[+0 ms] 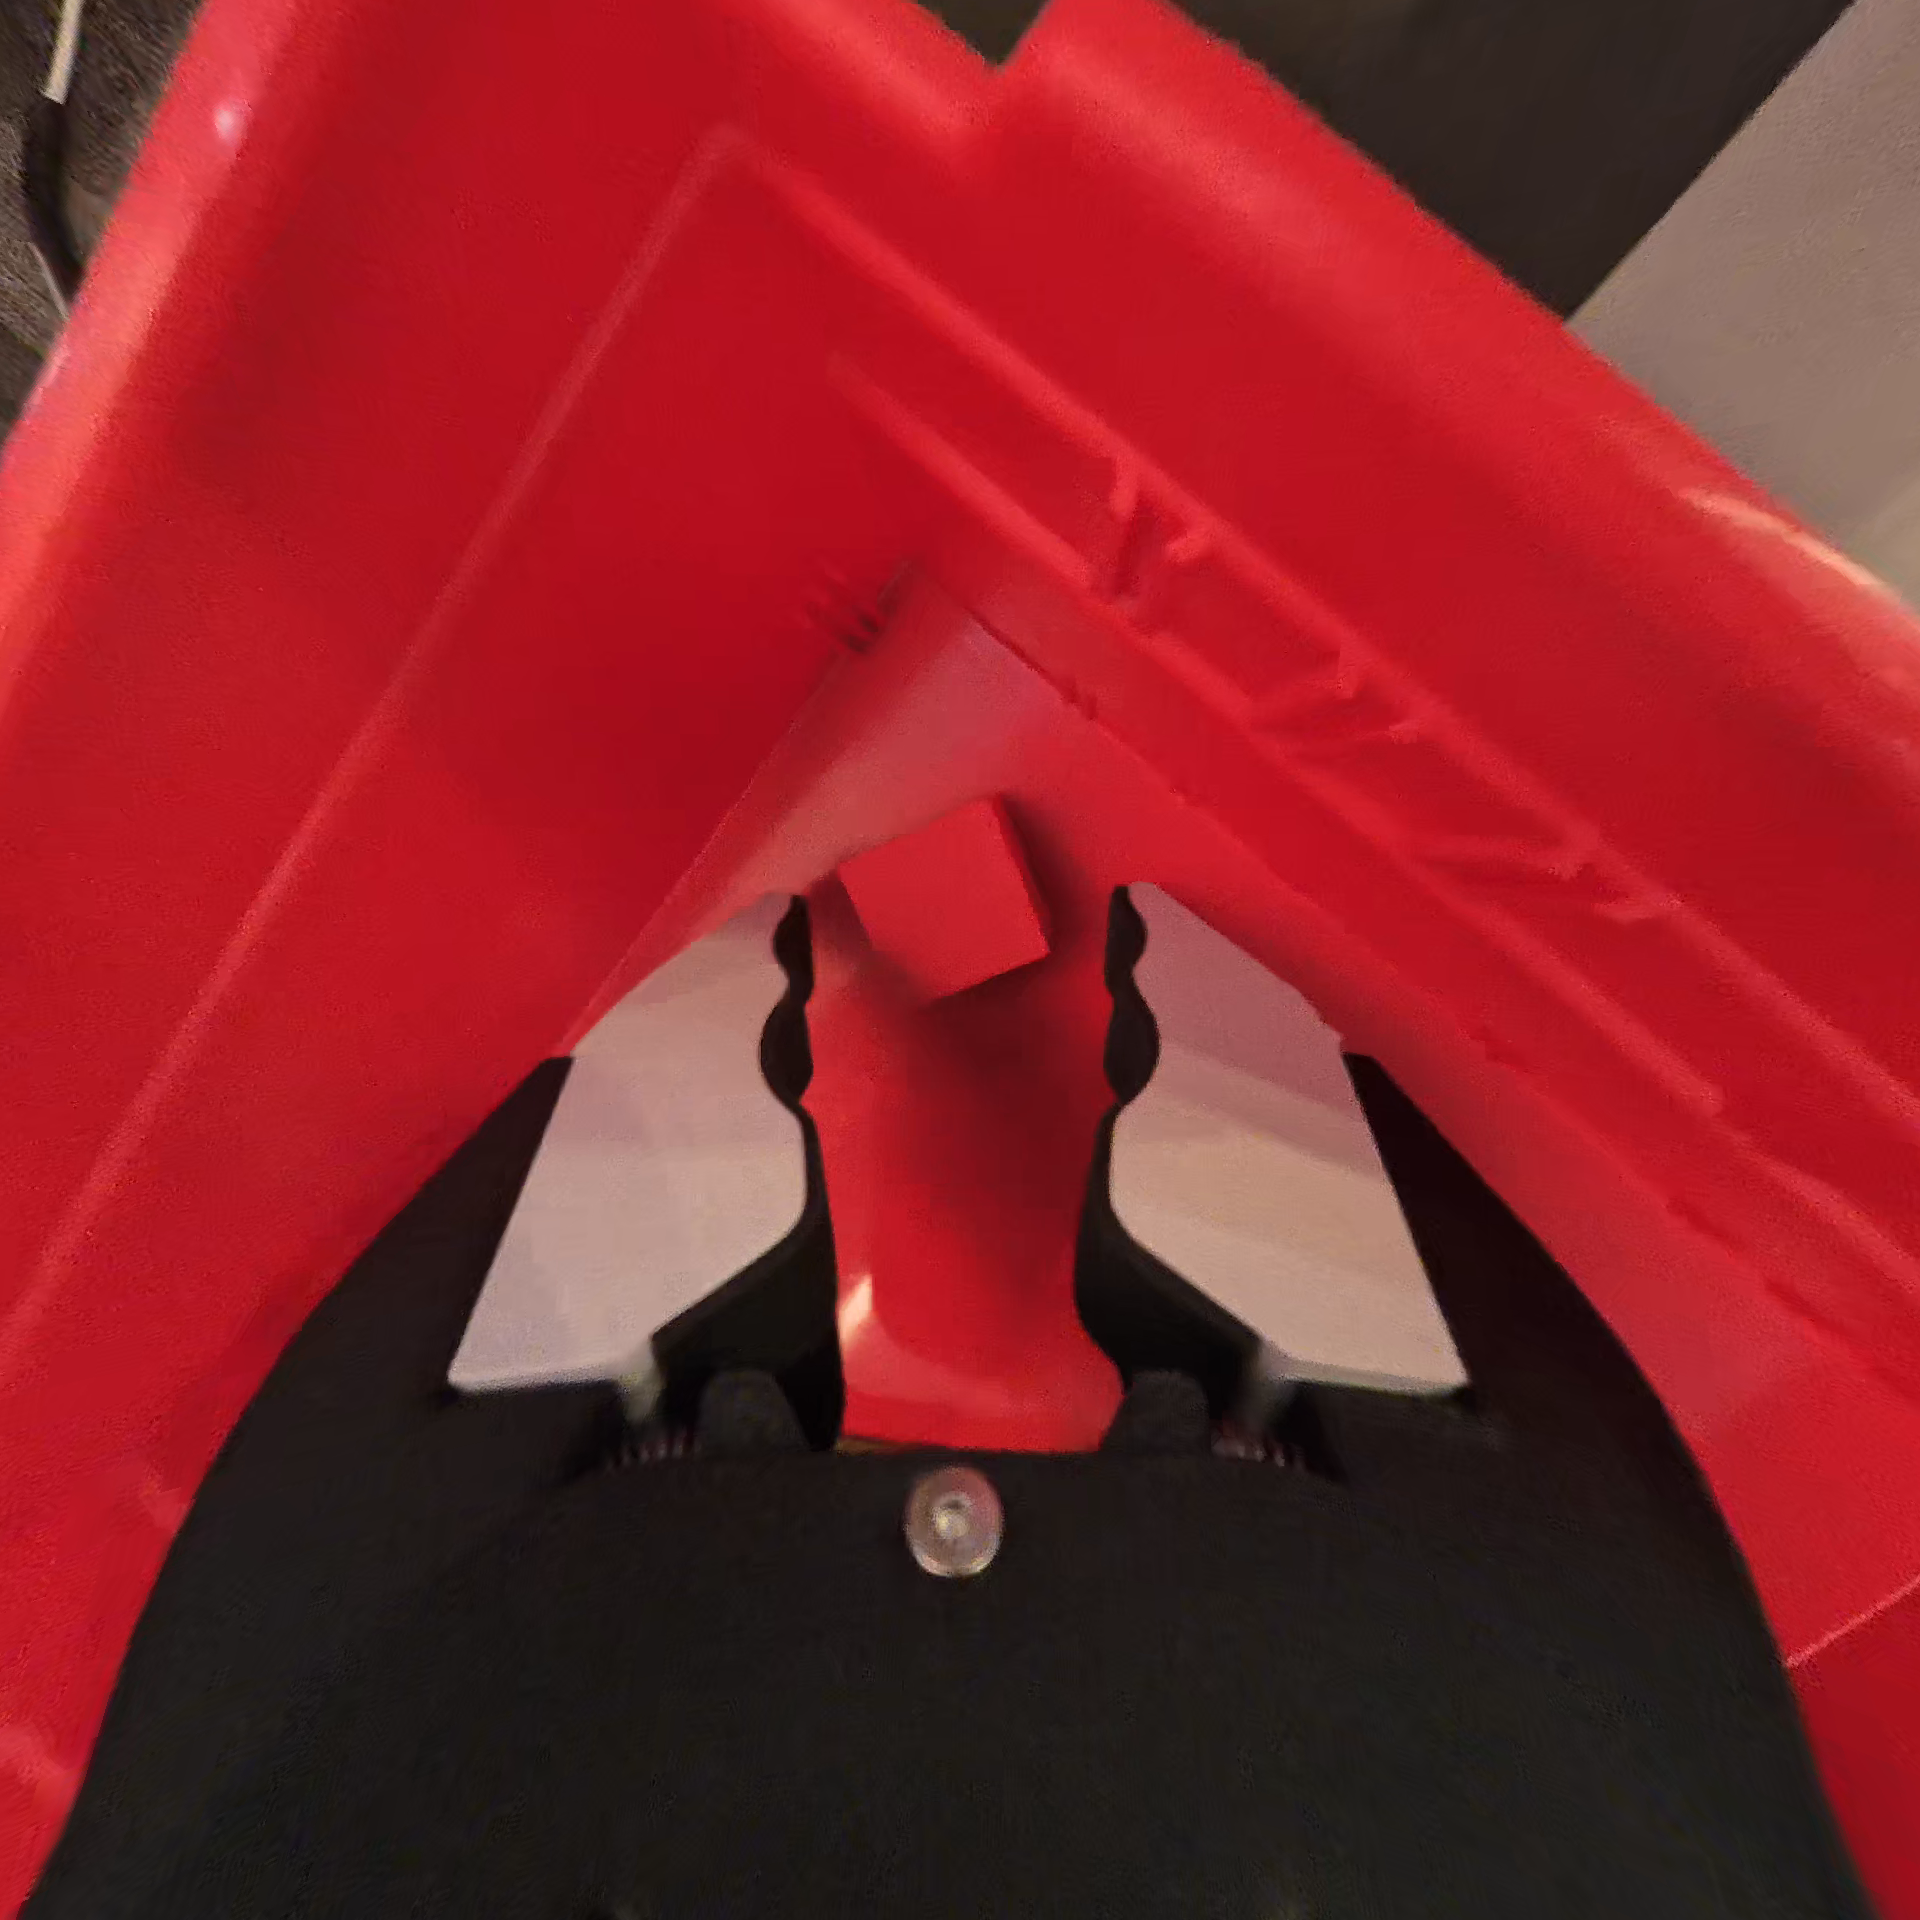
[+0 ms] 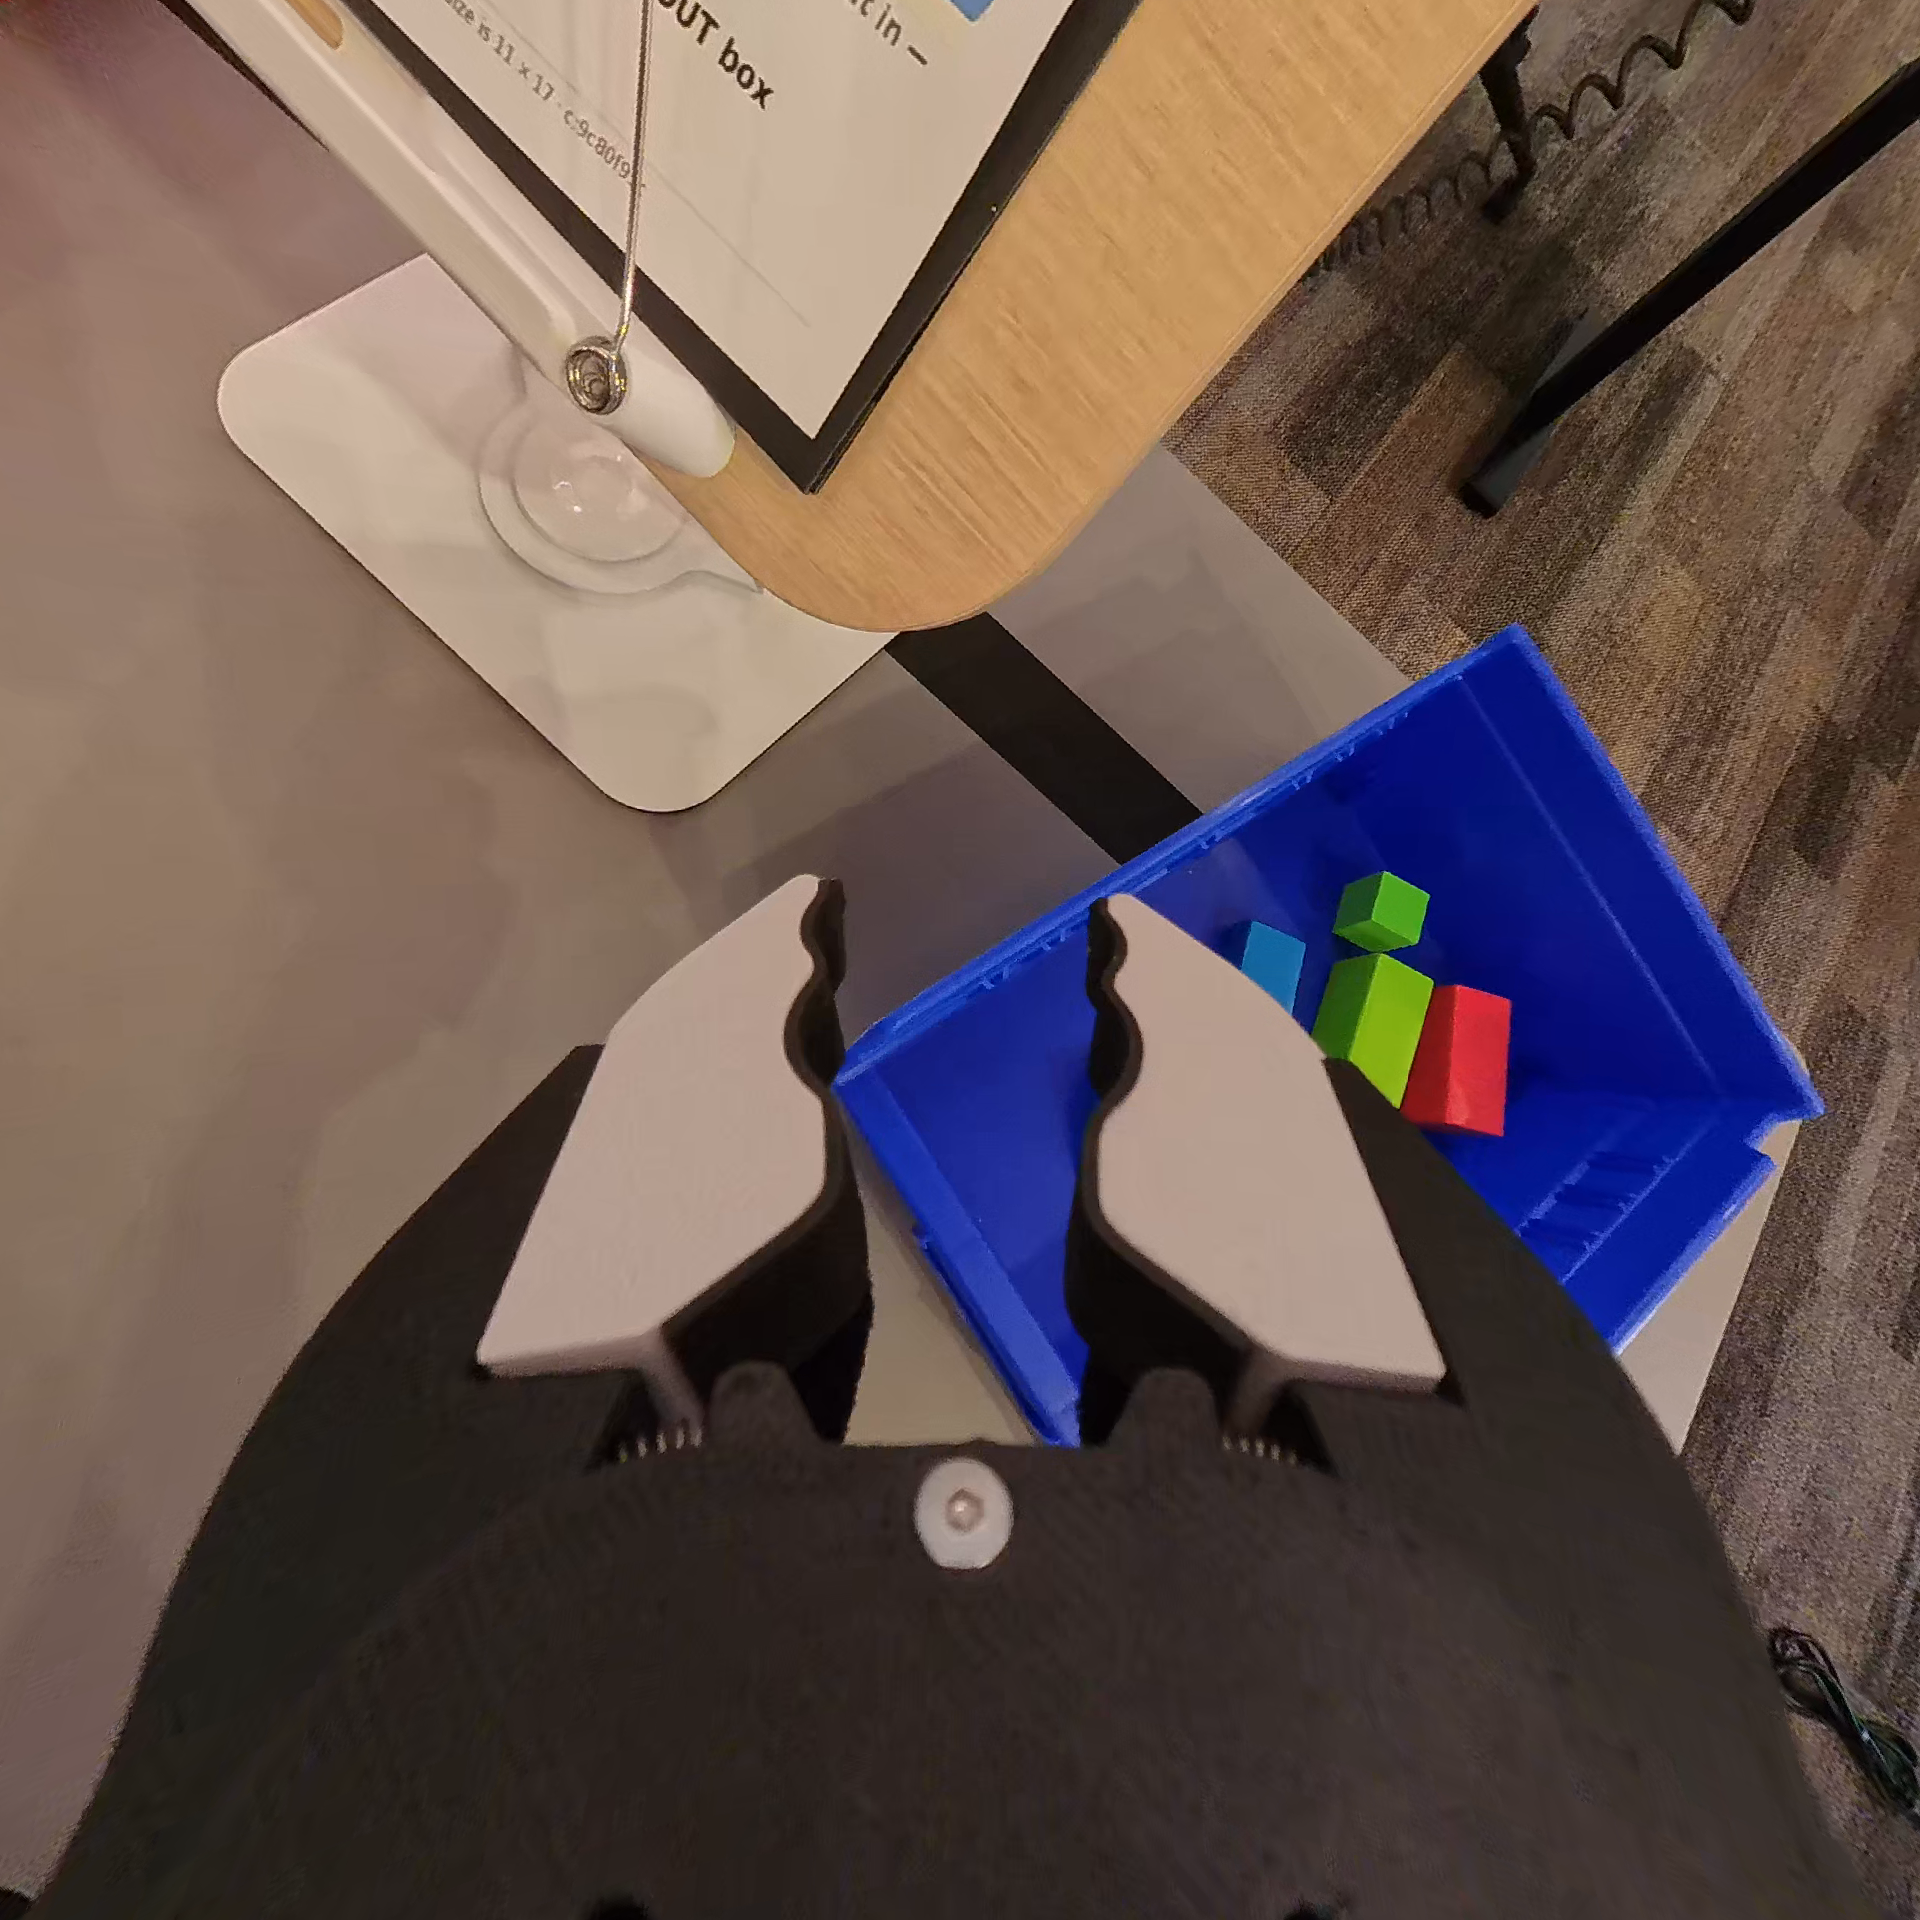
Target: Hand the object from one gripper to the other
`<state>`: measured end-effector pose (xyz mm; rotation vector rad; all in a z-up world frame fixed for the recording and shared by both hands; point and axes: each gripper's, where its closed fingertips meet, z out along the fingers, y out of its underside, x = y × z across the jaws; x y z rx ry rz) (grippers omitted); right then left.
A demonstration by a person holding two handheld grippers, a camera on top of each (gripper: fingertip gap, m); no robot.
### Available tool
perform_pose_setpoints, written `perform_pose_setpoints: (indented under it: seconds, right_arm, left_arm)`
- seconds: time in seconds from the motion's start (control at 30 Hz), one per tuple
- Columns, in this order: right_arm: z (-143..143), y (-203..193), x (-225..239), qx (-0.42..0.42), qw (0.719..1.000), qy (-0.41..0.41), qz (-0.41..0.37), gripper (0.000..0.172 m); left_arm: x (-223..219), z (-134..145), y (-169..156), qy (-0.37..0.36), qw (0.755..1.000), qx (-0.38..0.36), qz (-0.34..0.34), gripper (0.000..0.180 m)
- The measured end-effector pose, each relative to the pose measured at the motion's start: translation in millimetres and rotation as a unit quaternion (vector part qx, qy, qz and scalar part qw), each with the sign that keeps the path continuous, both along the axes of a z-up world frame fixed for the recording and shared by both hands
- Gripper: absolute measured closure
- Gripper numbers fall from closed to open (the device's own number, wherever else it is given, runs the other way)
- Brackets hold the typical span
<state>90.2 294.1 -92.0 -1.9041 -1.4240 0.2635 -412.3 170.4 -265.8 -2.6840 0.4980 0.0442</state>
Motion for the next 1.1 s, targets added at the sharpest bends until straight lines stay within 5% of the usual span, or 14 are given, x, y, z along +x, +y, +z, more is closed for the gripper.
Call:
perform_pose_setpoints:
  seconds: [0.07, 0.2, 0.37, 0.5, 0.63, 0.87, 1.1]
  right_arm:
    - [0.5, -1.2, -1.9, 0.001, 1.0, 0.004, 0.003, 0.129]
    - [10.1, -16.1, -14.4, 0.002, 0.999, 0.028, 0.028, 0.13]
    - [38.6, -88.5, -66.7, -0.077, 0.976, 0.134, 0.154, 0.13]
    - [67.3, -165.3, -117.7, -0.219, 0.902, 0.237, 0.287, 0.129]
    - [87.9, -211.4, -155.0, -0.375, 0.794, 0.302, 0.371, 0.125]
    - [110.6, -251.7, -175.8, -0.514, 0.644, 0.344, 0.451, 0.121]
    - [113.6, -277.8, -165.0, -0.53, 0.612, 0.316, 0.494, 0.132]
  left_arm:
    - [3.4, -1.2, -0.8, -0.023, 1.0, 0.003, 0.018, 0.147]
    - [3.7, 6.8, -3.1, -0.027, 0.999, 0.022, 0.033, 0.149]
    - [23.0, 93.8, -15.0, -0.033, 0.98, 0.197, 0.004, 0.149]
    - [100.5, 201.0, -50.6, -0.008, 0.908, 0.399, -0.126, 0.149]
    - [193.7, 259.3, -91.3, 0.052, 0.842, 0.485, -0.228, 0.149]
    - [315.3, 286.7, -130.8, 0.088, 0.758, 0.539, -0.356, 0.149]
    - [343.9, 283.4, -136.1, 0.096, 0.736, 0.546, -0.388, 0.149]
